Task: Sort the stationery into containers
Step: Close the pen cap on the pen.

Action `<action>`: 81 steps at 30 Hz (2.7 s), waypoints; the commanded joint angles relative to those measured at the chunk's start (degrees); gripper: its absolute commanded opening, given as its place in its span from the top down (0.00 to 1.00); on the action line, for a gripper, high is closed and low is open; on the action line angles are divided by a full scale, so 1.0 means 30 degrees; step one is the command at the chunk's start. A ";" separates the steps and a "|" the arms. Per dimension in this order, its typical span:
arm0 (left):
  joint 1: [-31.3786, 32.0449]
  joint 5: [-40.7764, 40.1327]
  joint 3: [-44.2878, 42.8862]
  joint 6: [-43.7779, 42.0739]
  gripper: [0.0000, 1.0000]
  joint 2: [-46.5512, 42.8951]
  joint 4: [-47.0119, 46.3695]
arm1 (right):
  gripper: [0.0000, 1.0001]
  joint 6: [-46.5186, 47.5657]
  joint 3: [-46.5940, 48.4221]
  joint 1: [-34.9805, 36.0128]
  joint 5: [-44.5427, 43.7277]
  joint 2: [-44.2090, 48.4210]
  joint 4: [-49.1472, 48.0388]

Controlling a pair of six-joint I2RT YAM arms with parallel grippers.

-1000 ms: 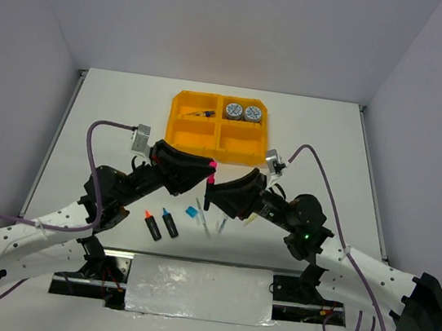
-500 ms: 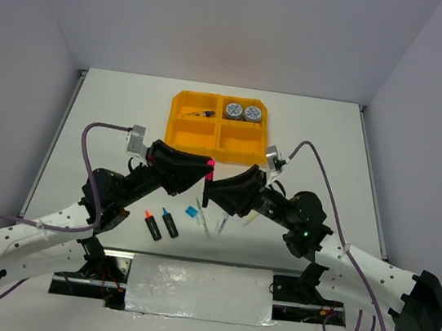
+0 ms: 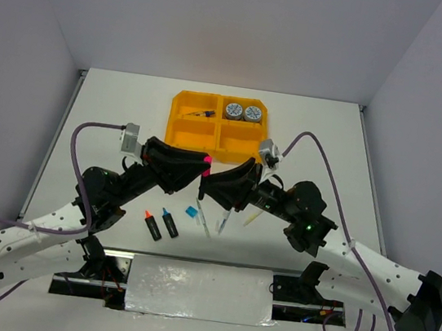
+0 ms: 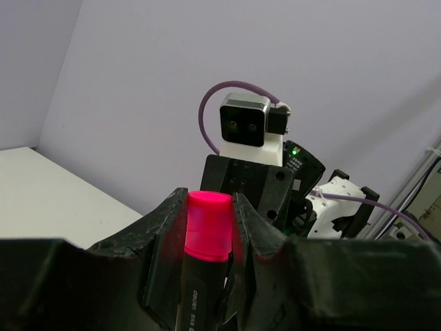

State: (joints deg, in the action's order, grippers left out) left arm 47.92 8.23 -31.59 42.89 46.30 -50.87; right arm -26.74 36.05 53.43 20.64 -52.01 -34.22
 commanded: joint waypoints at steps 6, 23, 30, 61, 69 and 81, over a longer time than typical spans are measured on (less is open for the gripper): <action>0.0198 0.1387 -0.1393 -0.1788 0.83 -0.0230 0.2719 | 0.88 0.2351 0.1458 0.0471 -0.1724 0.0667 0.0594; 0.0286 0.2968 -0.0425 -0.3692 0.50 -0.0669 0.1312 | 0.88 0.2029 0.1928 0.0559 -0.0963 0.1047 0.1268; 0.0286 0.2853 -0.0572 -0.4073 0.30 -0.1166 0.1897 | 0.88 0.2322 0.2045 0.0676 -0.1110 0.1194 0.1708; 0.0491 -0.1747 -0.2974 -0.4806 0.68 -0.0787 0.7523 | 0.90 0.6130 0.5091 0.5363 -1.0923 -0.0417 0.6893; 0.0550 -0.0870 -0.3091 -0.4834 0.83 -0.0259 0.7934 | 0.90 0.6072 0.5355 0.5423 -1.2213 -0.0593 0.7011; 0.0550 0.1944 -0.4468 -0.5830 1.00 0.0533 0.8666 | 0.48 0.6249 0.4009 0.5248 -1.0867 0.0285 0.5840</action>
State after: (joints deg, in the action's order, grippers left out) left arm 48.97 8.69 -42.92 27.64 48.01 -24.88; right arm -8.01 48.42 69.12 -14.92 -52.56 -10.46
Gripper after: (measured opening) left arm 0.369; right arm 0.486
